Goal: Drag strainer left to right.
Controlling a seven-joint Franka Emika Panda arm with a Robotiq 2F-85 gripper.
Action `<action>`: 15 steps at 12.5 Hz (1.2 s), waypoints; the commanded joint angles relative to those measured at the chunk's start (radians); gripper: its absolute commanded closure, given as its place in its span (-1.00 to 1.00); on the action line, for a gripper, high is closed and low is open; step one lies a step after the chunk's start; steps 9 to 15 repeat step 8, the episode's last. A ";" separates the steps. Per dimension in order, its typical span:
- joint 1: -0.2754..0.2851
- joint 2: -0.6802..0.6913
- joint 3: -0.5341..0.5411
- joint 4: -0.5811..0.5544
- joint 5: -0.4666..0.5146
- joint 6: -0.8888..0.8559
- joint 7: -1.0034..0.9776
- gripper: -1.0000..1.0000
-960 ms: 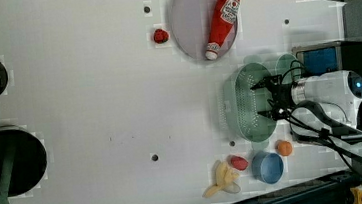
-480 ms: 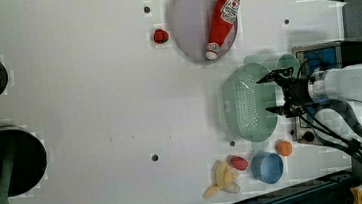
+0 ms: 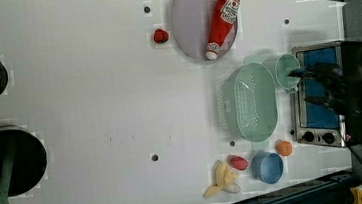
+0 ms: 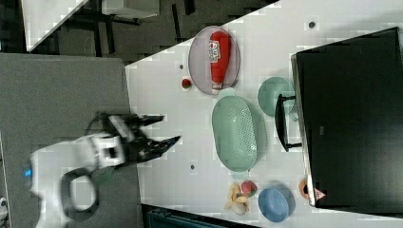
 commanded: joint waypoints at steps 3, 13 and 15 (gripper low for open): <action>-0.009 -0.219 -0.036 0.058 0.009 -0.348 -0.125 -1.00; -0.014 -0.253 -0.090 0.166 0.009 -0.511 -0.225 -1.00; -0.014 -0.253 -0.090 0.166 0.009 -0.511 -0.225 -1.00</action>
